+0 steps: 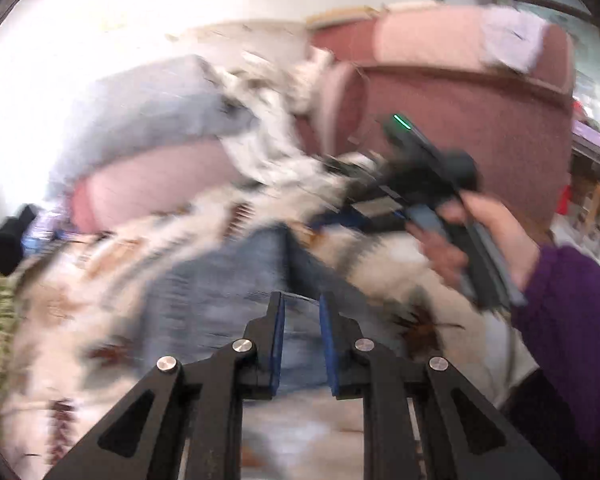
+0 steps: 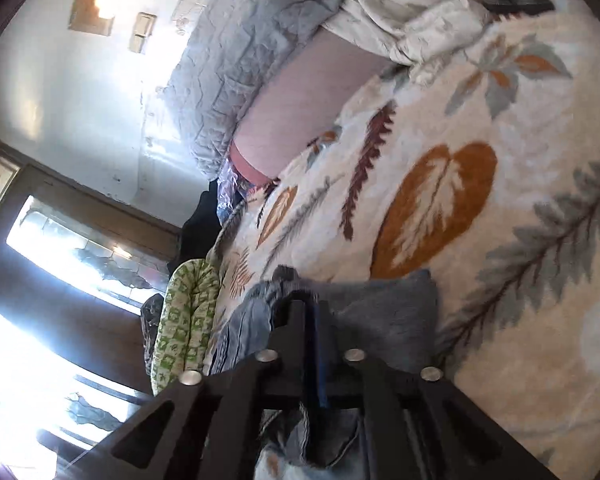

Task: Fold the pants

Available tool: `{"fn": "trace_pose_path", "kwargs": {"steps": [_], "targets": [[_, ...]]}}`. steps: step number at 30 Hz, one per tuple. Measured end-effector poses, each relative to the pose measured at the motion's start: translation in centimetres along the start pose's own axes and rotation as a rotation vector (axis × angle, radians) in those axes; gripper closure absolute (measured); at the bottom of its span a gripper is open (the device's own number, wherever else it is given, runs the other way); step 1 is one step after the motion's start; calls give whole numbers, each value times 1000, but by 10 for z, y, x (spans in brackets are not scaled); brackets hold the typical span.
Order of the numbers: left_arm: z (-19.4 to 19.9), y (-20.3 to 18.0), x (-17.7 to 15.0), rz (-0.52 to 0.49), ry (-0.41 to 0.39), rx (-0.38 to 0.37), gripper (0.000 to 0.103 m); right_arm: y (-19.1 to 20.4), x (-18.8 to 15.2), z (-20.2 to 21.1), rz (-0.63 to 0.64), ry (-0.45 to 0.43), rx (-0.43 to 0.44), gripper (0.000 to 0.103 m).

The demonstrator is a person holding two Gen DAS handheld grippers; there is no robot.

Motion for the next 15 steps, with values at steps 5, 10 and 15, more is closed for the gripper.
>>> {"fn": "trace_pose_path", "kwargs": {"steps": [5, 10, 15], "targets": [[-1, 90, 6, 153, 37, 144, 77, -10, -13, -2, -53, 28, 18, 23], [-44, 150, -23, 291, 187, 160, 76, -17, -11, 0, -98, 1, 97, 23], [-82, 156, -48, 385, 271, 79, 76, -17, -10, -29, -69, 70, 32, 23]]}}
Point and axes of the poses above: each gripper's, at about its wrist camera, not at the fingertips, and z roughly against the way its jaws point, y to its left, x to its top, the point moved 1 cm from there along -z, roughly the way its jaws point, and after that the axes turned 1 degree about -z, right-handed, at the moved point
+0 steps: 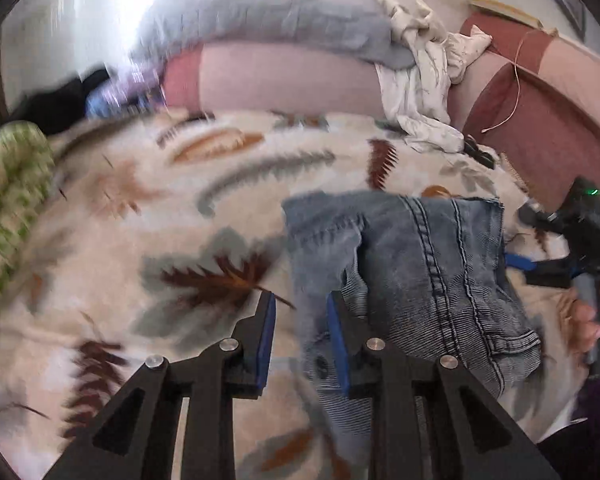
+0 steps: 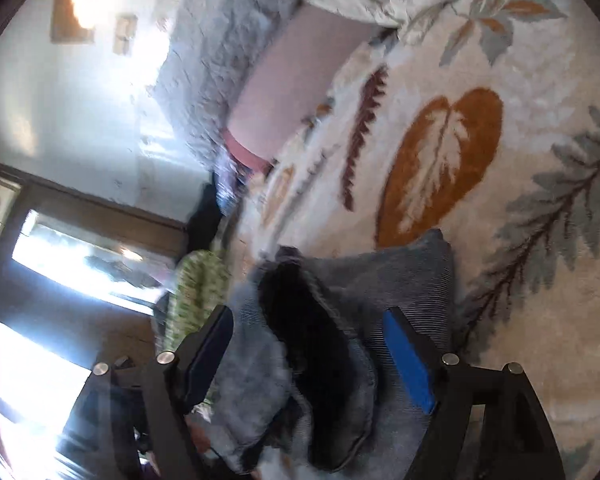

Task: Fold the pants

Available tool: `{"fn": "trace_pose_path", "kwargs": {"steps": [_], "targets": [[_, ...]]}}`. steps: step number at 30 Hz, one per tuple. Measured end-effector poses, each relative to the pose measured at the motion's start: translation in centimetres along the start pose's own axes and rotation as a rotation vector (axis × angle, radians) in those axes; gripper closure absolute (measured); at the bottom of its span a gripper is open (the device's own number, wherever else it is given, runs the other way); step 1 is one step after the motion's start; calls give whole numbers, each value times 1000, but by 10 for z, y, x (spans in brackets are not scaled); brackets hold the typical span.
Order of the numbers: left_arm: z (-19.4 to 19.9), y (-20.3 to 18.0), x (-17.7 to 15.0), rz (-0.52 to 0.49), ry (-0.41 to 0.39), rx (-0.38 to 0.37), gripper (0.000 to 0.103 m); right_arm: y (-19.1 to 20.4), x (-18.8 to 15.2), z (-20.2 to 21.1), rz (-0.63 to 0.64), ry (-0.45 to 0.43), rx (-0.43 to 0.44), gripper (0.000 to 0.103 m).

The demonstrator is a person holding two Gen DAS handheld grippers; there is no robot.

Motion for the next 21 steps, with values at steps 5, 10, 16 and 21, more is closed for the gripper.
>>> {"fn": "trace_pose_path", "kwargs": {"steps": [5, 10, 16, 21], "targets": [[-5, -18, -7, -67, -17, -29, 76, 12, -9, -26, 50, 116, 79, 22], [-10, -26, -6, -94, -5, -20, 76, 22, -21, -44, 129, 138, -74, 26], [-10, -34, -6, -101, 12, -30, 79, 56, -27, -36, 270, 88, -140, 90], [-11, -53, -4, -143, 21, -57, 79, 65, -20, -6, 248, -21, -113, 90]]}}
Point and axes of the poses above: each gripper's, at about its wrist camera, not at the fingertips, and z roughly against the way its jaws point, y to its left, x to its top, the point moved 1 cm from there along -z, roughly the way its jaws point, and after that the axes turned 1 degree about -z, right-handed, at the moved point
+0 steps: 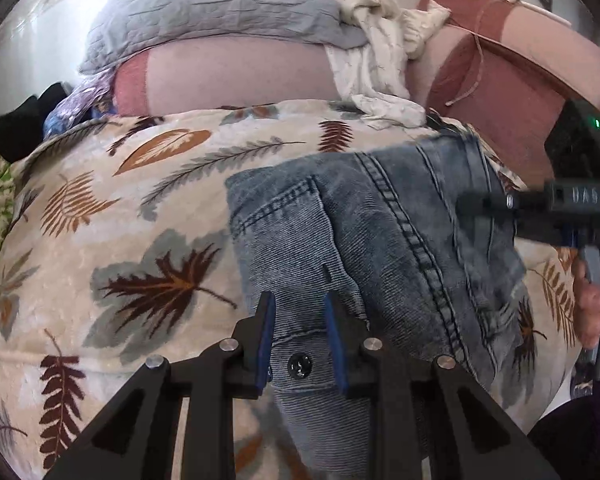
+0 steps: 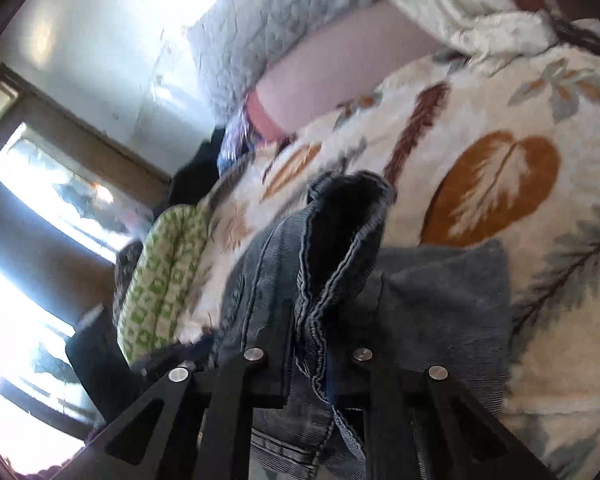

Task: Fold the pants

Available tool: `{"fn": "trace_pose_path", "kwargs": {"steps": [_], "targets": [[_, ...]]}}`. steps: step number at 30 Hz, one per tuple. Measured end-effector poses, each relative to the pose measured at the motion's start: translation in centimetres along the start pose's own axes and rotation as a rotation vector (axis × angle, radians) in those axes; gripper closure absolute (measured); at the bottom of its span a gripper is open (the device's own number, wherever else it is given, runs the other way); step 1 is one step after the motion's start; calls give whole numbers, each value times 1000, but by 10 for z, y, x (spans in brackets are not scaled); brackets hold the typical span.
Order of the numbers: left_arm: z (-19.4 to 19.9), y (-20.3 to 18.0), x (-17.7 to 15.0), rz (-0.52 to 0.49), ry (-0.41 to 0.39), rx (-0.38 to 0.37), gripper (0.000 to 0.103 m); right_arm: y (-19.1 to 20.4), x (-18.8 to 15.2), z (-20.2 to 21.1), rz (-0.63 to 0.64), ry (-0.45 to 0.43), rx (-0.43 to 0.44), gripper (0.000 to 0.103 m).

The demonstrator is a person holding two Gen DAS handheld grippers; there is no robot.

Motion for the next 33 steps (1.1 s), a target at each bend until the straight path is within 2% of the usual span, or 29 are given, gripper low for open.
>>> {"fn": "trace_pose_path", "kwargs": {"steps": [4, 6, 9, 13, 15, 17, 19, 21, 23, 24, 26, 29, 32, 33], "targets": [[-4, -32, 9, -61, -10, -33, 79, -17, 8, 28, -45, -66, -26, 90], [-10, -52, 13, -114, -2, -19, 77, -38, 12, 38, -96, -94, -89, 90], [-23, -67, 16, -136, 31, 58, 76, -69, 11, 31, -184, -49, -76, 90], [-33, -53, 13, -99, 77, 123, 75, -86, 1, -1, -210, 42, -123, 87], [-36, -45, 10, -99, 100, 141, 72, -89, 3, 2, -227, 35, -124, 83], [-37, -38, 7, -90, 124, 151, 71, -85, 6, 10, -218, 11, -158, 60], [-29, -29, 10, -38, 128, 122, 71, -78, 8, 27, -205, -40, -201, 45], [-20, -24, 11, -2, 116, 89, 71, -67, 10, 49, -164, -120, -227, 45], [-7, -23, 13, 3, 80, 66, 71, -48, 10, 68, -88, -185, -206, 45], [-1, -24, 14, 3, 59, 49, 71, -38, 8, 72, -55, -186, -173, 45], [9, -28, 14, 0, 14, 29, 71, -17, 1, 69, 11, -162, -162, 45], [11, -32, 17, -29, -37, 69, 68, 12, -15, 44, 124, -82, -221, 45], [1, -26, 35, -18, -30, 74, 61, 22, -22, 26, 162, -82, -303, 45], [-4, -23, 45, -21, -28, 85, 53, 22, -21, 23, 167, -92, -326, 45]]}}
Point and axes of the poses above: each gripper's, at about its wrist camera, not at the fingertips, and z roughly against the way its jaws point, y to its left, x to its top, the point moved 1 cm from there along -z, roughly the way its jaws point, and after that the axes turned 1 degree about -z, right-handed, at the moved point
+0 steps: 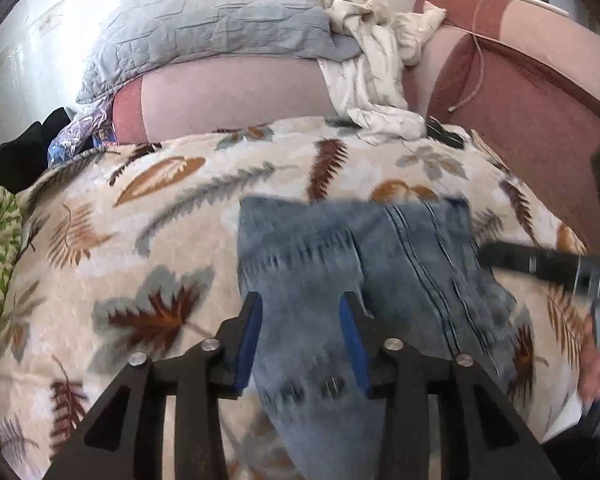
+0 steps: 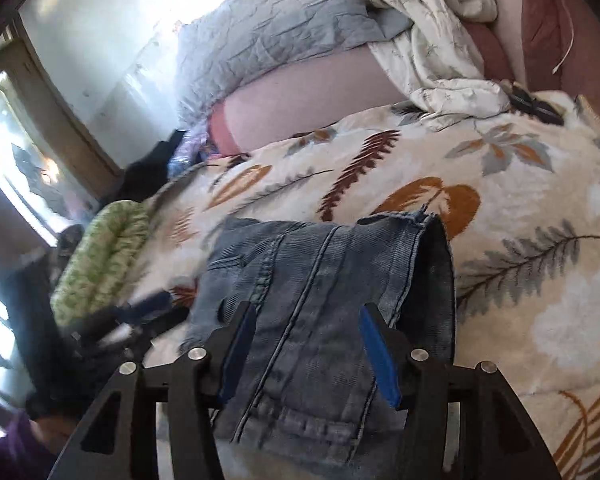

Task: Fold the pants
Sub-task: 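Open both grippers to release the folded jeans onto the bedspread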

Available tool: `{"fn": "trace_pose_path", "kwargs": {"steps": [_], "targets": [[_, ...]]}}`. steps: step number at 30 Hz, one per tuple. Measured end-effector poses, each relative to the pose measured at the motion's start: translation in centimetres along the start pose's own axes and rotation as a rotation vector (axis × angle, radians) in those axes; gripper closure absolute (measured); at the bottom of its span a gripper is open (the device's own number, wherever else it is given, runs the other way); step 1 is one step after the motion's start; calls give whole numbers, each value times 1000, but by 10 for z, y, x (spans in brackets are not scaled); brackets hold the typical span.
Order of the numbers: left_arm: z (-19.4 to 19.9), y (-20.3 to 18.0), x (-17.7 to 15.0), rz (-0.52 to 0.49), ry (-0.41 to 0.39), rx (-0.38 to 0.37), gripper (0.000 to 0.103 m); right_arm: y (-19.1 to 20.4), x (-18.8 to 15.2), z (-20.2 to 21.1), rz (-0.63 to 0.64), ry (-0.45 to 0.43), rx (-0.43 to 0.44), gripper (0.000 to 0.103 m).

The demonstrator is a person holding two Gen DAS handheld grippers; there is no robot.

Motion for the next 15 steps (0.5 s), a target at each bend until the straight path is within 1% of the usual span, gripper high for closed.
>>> {"fn": "trace_pose_path", "kwargs": {"steps": [2, 4, 5, 7, 10, 12, 13, 15], "targets": [[-14, 5, 17, -4, 8, 14, 51, 0, 6, -8, 9, -28, -45, 45], [-30, 9, 30, -6, 28, 16, 51, -6, 14, -18, -25, -21, -27, 45], [-41, 10, 35, -14, 51, 16, 51, -8, 18, -23, -43, -18, -19, 45], [-59, 13, 41, -18, 84, 46, 51, -12, 24, -35, -73, -7, -13, 45], [-80, 17, 41, -17, 129, 37, 50, -22, 29, -60, -113, 42, -60, 45], [-91, 20, 37, -12, 144, 44, 45, -30, 28, -75, -141, 79, -80, 45], [-96, 20, 36, -15, 149, 46, 44, -35, 27, -84, -150, 103, -91, 45], [-108, 20, 31, -27, 160, 60, 40, -38, 26, -93, -142, 121, -113, 44]]}}
Point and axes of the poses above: each gripper's, at about its wrist camera, not at the fingertips, and z roughly against the way its jaws point, y to its left, x to its top, the point moved 1 cm from there along -z, roughly the way its jaws point, and after that the axes turned 1 degree about -z, right-handed, at the moved point
